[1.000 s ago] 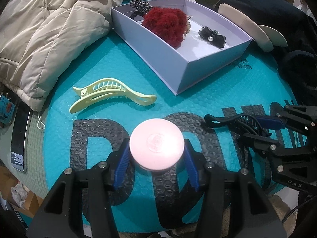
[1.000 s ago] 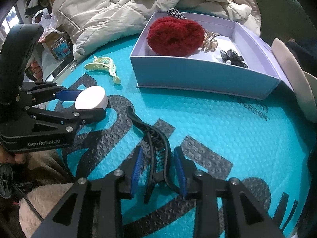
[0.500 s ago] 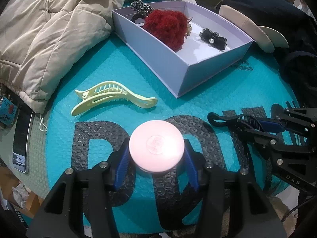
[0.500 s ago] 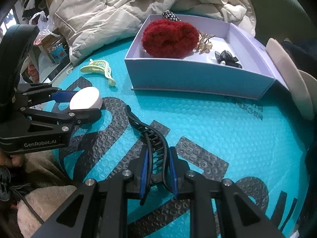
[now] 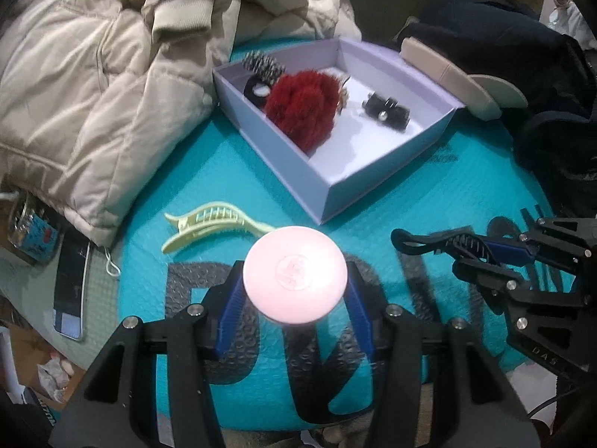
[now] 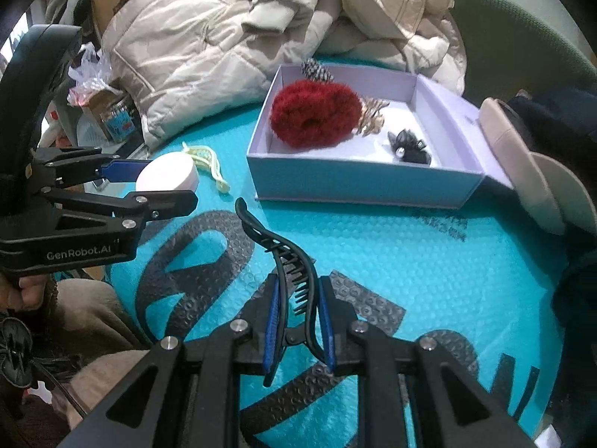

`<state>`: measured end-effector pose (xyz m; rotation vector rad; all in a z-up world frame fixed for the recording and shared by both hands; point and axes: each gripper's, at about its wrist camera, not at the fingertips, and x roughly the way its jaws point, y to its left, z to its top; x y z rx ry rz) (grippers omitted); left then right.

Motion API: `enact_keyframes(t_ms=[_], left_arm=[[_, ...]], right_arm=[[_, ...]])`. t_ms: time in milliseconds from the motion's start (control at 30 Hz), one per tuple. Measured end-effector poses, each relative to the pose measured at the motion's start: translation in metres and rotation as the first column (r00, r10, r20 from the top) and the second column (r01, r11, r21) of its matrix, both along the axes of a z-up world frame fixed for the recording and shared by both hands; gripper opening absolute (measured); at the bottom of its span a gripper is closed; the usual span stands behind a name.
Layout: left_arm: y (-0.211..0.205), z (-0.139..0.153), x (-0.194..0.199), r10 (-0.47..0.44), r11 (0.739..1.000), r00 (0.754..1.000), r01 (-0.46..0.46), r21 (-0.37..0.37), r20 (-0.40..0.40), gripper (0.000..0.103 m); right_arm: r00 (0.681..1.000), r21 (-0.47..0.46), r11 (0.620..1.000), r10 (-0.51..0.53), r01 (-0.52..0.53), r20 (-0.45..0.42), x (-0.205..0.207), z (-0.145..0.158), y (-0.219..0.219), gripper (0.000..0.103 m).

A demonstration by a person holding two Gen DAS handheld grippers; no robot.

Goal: Organize objects
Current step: 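Lift and carry pink compact with left while right carries comb clip to box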

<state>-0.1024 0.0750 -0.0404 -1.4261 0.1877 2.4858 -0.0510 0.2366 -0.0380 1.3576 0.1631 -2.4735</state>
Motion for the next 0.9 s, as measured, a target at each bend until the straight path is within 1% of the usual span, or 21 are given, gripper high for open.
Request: enact_keyframes(t_ms=[167,400,600,900], left_arm=[[0.008,0.022,0.000,-0.009,1.000,0.999,0.008,-0.006,-0.040,0.049],[0.020,0.044,-0.006,-0.015,1.000,0.998,0.016,0.009,-0.063,0.049],[0.029,0.053,-0.015,-0.020,1.000,0.997,0.021,0.016,-0.078,0.049],[0.038,0.052,-0.045,0.001,1.000,0.997,0.001,0.028,-0.081,0.049]], right_arm=[[0.999,-0.010,1.000,-0.027,0.027,-0.039,0.004,0.021,0.009,0.019],[0.995,0.005,0.999,-0.040,0.040,-0.090,0.003,0.043,0.018,0.019],[0.993,0.018,0.999,-0.033,0.035,-0.113,-0.004,0.052,0.023,0.019],[0.990,0.009,1.000,-0.023,0.025,-0.138,-0.028,0.056,0.029,0.019]])
